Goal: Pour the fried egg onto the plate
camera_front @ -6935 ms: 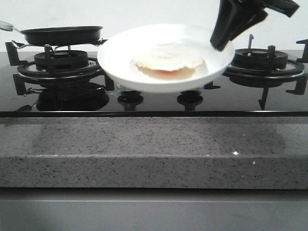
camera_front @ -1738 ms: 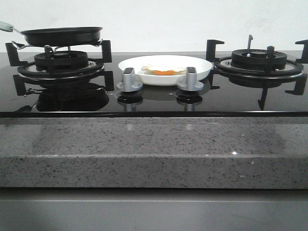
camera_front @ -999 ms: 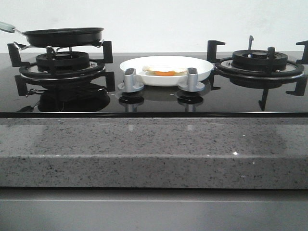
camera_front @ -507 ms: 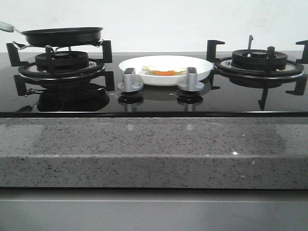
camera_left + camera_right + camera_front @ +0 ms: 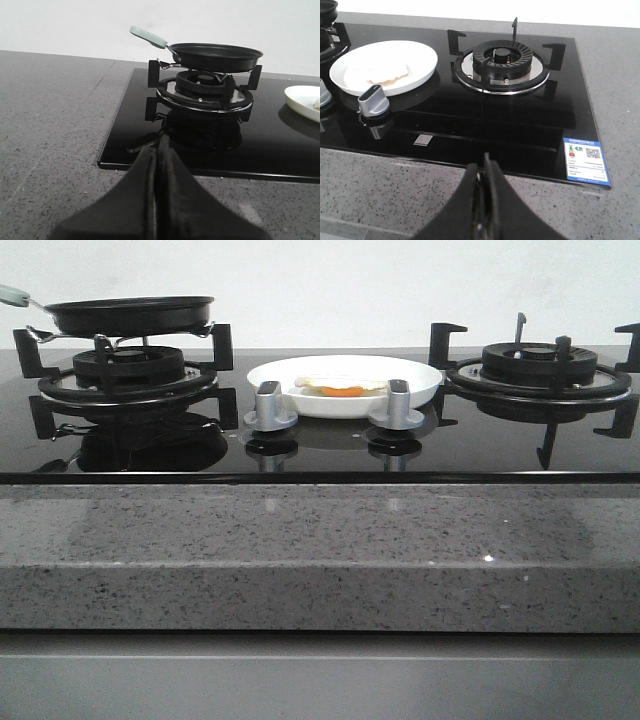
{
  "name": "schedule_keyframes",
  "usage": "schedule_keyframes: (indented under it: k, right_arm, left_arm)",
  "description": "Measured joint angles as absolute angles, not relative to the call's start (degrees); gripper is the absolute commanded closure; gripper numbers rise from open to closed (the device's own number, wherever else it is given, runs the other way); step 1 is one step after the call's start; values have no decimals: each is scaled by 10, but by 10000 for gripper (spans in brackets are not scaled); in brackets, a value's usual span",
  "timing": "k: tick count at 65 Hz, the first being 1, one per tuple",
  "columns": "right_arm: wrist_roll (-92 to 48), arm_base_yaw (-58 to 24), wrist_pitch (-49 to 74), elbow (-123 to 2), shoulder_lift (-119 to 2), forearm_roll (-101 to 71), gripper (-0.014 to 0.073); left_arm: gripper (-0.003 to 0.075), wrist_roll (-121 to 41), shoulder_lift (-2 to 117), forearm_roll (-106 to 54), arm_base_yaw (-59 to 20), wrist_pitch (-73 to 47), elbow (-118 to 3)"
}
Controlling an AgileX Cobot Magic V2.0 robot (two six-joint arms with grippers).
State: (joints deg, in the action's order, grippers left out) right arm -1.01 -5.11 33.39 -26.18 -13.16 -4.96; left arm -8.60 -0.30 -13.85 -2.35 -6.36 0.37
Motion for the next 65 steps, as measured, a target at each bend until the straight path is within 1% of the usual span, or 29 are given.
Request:
schedule_keyframes:
  k: [15, 28, 43, 47, 56, 65]
  right_arm:
    - [-10, -104, 334, -262, -127, -49, 662]
    - [-10, -107, 328, -262, -127, -49, 662]
    - [-10, -105, 251, -250, -124, -30, 662]
    - [-10, -91, 225, -232, -119, -25, 662]
    - [-10, -29, 168, -170, -102, -22, 662]
    - [-10, 25, 136, -104, -60, -22, 662]
  left_arm:
    - [739, -86, -3, -138, -24, -63, 4]
    - [739, -86, -3, -139, -24, -63, 4]
    - [739, -86, -3, -139, -24, -63, 4]
    - [739, -86, -3, -139, -24, -63, 4]
    - [739, -86, -3, -139, -24, -63, 4]
    - [740, -86, -3, -139, -24, -63, 4]
